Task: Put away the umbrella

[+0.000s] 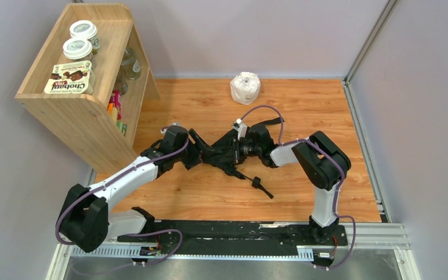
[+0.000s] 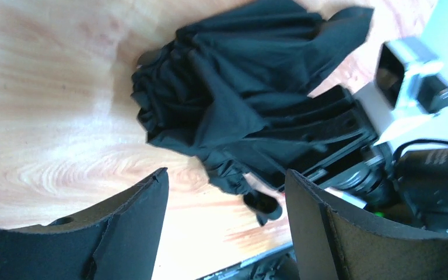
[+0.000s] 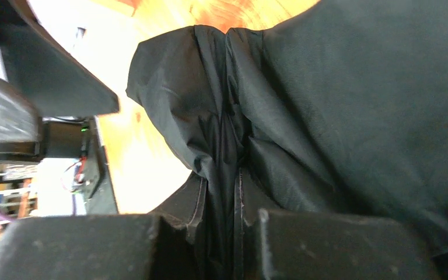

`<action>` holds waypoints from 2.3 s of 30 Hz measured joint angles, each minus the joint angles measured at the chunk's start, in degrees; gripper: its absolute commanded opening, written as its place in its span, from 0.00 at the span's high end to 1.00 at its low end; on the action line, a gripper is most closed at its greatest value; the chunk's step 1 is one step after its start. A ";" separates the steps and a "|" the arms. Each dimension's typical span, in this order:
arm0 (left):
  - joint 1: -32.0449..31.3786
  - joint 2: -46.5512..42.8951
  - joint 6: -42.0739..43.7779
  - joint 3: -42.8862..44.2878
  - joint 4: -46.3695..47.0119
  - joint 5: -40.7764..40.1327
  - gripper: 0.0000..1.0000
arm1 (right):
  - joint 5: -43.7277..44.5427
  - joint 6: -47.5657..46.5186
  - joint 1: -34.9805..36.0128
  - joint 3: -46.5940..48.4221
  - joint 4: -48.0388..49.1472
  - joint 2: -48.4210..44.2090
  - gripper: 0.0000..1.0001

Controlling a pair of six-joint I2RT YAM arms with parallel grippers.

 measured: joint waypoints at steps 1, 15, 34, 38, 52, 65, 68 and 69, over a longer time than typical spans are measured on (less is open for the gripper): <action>-0.17 0.17 -1.64 -1.46 0.94 1.11 0.21 | -2.21 1.09 -0.85 0.33 0.44 0.83 1.00; -6.19 7.50 -15.91 -10.49 16.68 -6.32 0.20 | -14.01 6.21 -3.61 2.58 -2.34 3.52 1.00; -7.74 17.46 -22.45 -15.69 36.48 -12.85 1.00 | -15.87 7.23 -4.85 6.01 -9.44 4.15 0.97; -7.78 16.31 -22.47 -15.65 35.65 -12.90 1.00 | -14.19 5.05 -4.59 8.13 -15.39 2.99 0.56; -7.98 15.34 -20.13 -7.89 19.02 -10.64 1.00 | 23.56 -20.04 11.93 9.81 -42.18 -19.15 0.03; -7.65 15.30 -19.78 -4.46 11.41 -8.70 1.00 | 51.28 -35.10 26.10 5.88 -35.89 -18.10 0.07; -7.67 15.30 -19.93 -4.26 10.75 -8.26 1.00 | 56.33 -36.24 27.56 3.93 -34.18 -14.27 0.19; -7.67 15.30 -19.93 -4.15 10.51 -8.20 1.00 | 58.75 -36.00 27.91 3.76 -32.89 -12.92 0.31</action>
